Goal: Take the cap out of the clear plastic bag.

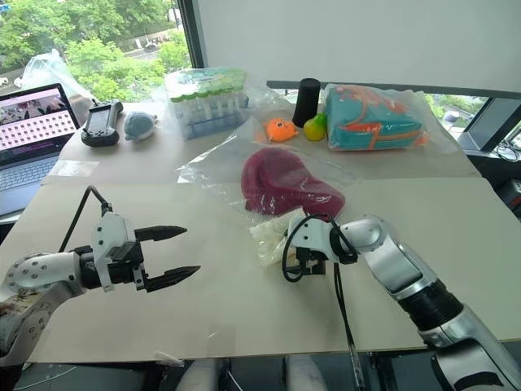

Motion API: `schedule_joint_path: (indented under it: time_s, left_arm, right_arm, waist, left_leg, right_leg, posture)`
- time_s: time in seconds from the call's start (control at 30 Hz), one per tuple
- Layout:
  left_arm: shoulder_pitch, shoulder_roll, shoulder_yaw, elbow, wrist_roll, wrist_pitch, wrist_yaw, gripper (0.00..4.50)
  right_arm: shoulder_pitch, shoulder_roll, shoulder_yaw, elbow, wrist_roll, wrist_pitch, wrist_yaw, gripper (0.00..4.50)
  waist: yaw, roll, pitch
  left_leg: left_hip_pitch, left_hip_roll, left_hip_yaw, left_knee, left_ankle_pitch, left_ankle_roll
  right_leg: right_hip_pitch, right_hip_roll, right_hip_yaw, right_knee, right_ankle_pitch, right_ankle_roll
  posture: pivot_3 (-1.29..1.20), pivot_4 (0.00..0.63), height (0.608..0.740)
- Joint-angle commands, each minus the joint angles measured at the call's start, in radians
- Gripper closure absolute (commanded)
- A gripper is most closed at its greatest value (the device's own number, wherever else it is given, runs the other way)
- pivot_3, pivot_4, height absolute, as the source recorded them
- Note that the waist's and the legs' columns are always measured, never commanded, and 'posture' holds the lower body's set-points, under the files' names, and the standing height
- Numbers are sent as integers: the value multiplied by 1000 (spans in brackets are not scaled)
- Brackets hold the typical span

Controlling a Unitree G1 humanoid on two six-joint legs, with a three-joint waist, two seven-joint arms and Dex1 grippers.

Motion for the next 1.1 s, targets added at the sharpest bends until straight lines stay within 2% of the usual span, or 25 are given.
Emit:
schedule_joint_path:
  time_s: [0.03, 0.07, 0.1, 0.4, 0.63, 0.9, 1.1]
  left_arm:
    - [6, 6, 24, -49, -10, 8, 11, 0]
    - [10, 6, 25, -53, -11, 10, 14, 0]
    - [14, 5, 25, -56, -10, 10, 17, 0]
    - [24, 3, 16, -61, 1, 11, 27, 0]
    - [21, 3, 2, -57, 17, 8, 21, 0]
    - [17, 4, -4, -48, 28, 5, 14, 0]
    - [17, 3, -9, -45, 35, 3, 7, 0]
  right_arm:
    - [-22, 12, -24, 25, -27, -49, 0, 28]
    - [-19, 15, -27, 23, -26, -52, 6, 549]
    - [-14, 17, -29, 19, -23, -55, 13, 730]
    - [3, 33, -40, -27, -16, -19, 44, 3744]
    - [9, 36, -60, -46, -10, 5, 41, 3744]
    - [-55, 84, -199, -141, 177, 237, 44, 3744]
    - [-67, 97, -223, -177, 230, 298, 26, 3744]
  waist:
    - [0, 0, 0]
    - [0, 0, 0]
    - [0, 0, 0]
    - [0, 0, 0]
    - [0, 0, 0]
    - [-1, 0, 0]
    - [0, 0, 0]
  left_leg:
    - [0, 0, 0, 0, 0, 0]
    - [0, 0, 0, 0, 0, 0]
    - [0, 0, 0, 0, 0, 0]
    - [0, 0, 0, 1, 0, 0]
    - [1, 0, 0, 1, 0, 0]
    - [1, 0, 0, 2, 0, 0]
    - [0, 0, -1, 3, 0, 0]
  right_leg:
    - [0, 0, 0, 0, 0, 0]
    - [0, 0, 0, 0, 0, -1]
    - [0, 0, 0, 0, 0, -1]
    - [0, 0, 0, 2, 1, -1]
    - [0, 0, 0, 2, 1, -1]
    - [0, 0, 0, 3, 2, -3]
    - [0, 0, 0, 4, 2, -3]
  posture:
    - [0, 150, 740]
    - [0, 150, 740]
    - [0, 150, 740]
    - [0, 150, 740]
    - [0, 150, 740]
    - [0, 150, 740]
    - [0, 150, 740]
